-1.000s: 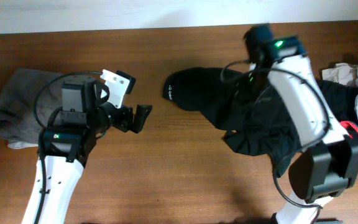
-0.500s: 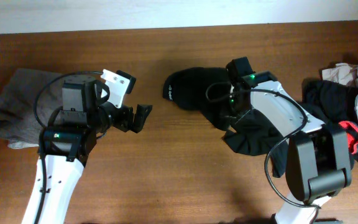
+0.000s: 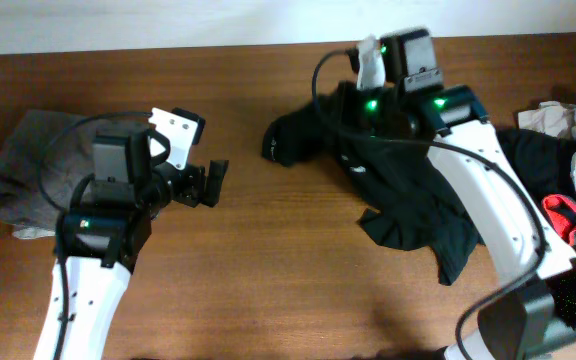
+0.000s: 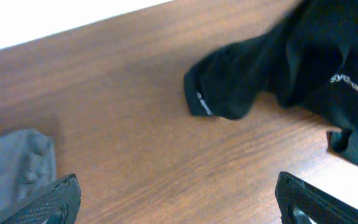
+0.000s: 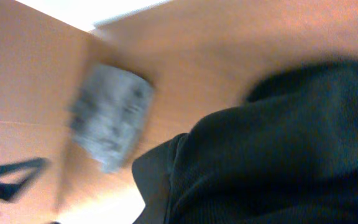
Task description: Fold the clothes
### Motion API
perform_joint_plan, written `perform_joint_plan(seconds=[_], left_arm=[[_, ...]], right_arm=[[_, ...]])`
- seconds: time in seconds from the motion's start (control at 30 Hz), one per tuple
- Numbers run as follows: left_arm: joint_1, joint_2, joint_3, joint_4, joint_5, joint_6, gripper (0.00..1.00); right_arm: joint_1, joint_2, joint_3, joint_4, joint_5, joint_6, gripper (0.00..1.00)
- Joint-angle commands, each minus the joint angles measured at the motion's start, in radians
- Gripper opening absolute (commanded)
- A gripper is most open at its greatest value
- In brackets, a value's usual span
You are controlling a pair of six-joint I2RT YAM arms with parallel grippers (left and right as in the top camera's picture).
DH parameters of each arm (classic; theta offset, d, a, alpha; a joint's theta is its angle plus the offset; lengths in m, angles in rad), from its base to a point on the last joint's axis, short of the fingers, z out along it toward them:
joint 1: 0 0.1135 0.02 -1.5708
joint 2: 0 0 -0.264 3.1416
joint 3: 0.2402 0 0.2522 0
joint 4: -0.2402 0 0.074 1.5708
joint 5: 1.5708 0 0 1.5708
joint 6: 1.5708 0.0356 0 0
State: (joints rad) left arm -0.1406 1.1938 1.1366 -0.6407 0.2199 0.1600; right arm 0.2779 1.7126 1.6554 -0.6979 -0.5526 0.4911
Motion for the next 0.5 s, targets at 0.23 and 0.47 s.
perform_joint_plan(seconds=[0.23, 0.47], left_arm=[[0.000, -0.038, 0.031, -0.005, -0.031, -0.013, 1.00], [0.000, -0.038, 0.031, -0.013, -0.030, -0.013, 1.00]], right_arm=[[0.180, 0.008, 0.022, 0.089, 0.127, 0.119, 0.08], [0.227, 0.007, 0.023, 0.134, 0.142, 0.064, 0.04]])
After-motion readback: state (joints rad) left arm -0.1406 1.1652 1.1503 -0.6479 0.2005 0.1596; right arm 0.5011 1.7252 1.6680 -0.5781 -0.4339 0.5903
